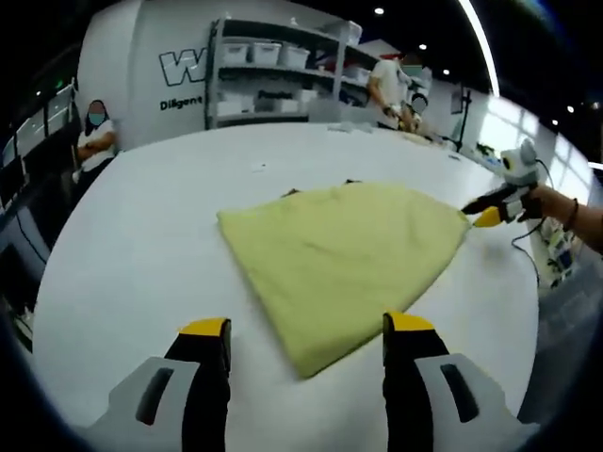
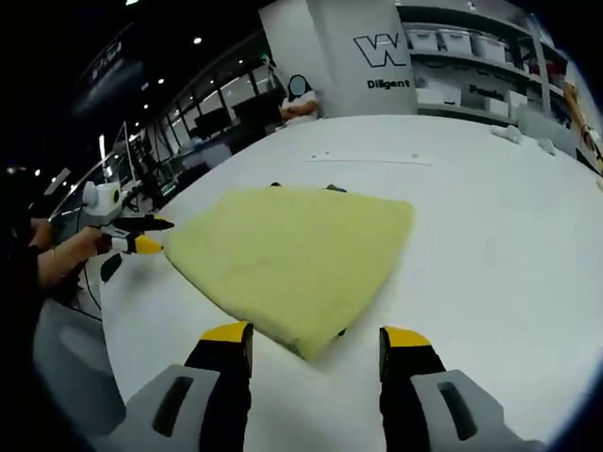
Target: Fold the garment on the visible template until the final outline fits inside the template.
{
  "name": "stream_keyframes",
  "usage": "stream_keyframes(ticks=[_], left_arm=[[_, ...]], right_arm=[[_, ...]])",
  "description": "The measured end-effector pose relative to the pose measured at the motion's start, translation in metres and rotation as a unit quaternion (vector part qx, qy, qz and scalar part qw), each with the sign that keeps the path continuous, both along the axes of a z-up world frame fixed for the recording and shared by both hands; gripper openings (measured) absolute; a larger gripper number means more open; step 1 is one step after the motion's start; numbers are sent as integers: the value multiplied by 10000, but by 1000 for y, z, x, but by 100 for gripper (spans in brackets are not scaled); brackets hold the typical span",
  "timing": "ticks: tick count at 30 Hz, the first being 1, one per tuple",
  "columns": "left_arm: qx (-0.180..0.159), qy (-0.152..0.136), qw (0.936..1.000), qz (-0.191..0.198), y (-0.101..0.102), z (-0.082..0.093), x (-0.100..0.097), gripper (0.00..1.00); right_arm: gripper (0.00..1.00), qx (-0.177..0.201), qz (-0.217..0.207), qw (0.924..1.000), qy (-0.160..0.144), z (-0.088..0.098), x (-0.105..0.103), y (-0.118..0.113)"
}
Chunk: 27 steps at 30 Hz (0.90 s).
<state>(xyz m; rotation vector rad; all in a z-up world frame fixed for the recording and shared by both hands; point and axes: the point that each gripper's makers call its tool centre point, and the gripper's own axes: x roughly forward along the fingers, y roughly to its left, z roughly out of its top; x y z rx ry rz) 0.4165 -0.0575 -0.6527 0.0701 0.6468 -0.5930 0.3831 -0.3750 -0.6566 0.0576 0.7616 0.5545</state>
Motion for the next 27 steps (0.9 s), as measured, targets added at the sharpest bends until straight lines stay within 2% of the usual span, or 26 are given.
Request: stream_keyframes(ticks=[7, 11, 16, 19, 22, 25, 27], left_arm=[[8, 143, 9998, -108, 0, -7, -6, 45], [36, 291, 9995, -107, 2, -15, -8, 39], [-12, 301, 9995, -121, 2, -16, -6, 32], [-4, 303, 9994, -188, -2, -16, -9, 24], [34, 307, 9993, -220, -4, -16, -11, 15], [-36, 354, 9992, -166, -5, -16, -10, 1], [-43, 372, 9992, -154, -6, -15, -10, 0]], right_arm=[[25, -10, 128, 9999, 63, -7, -8, 2], [13, -69, 206, 9998, -12, -7, -8, 1], [0, -134, 273, 9995, -64, -7, -8, 0], [0, -123, 291, 9995, -75, -7, -6, -1], [0, -284, 464, 9985, -106, -8, -8, -1], [0, -375, 542, 9978, -100, -9, -9, -2], [0, -440, 592, 9972, -130, -8, -9, -4]])
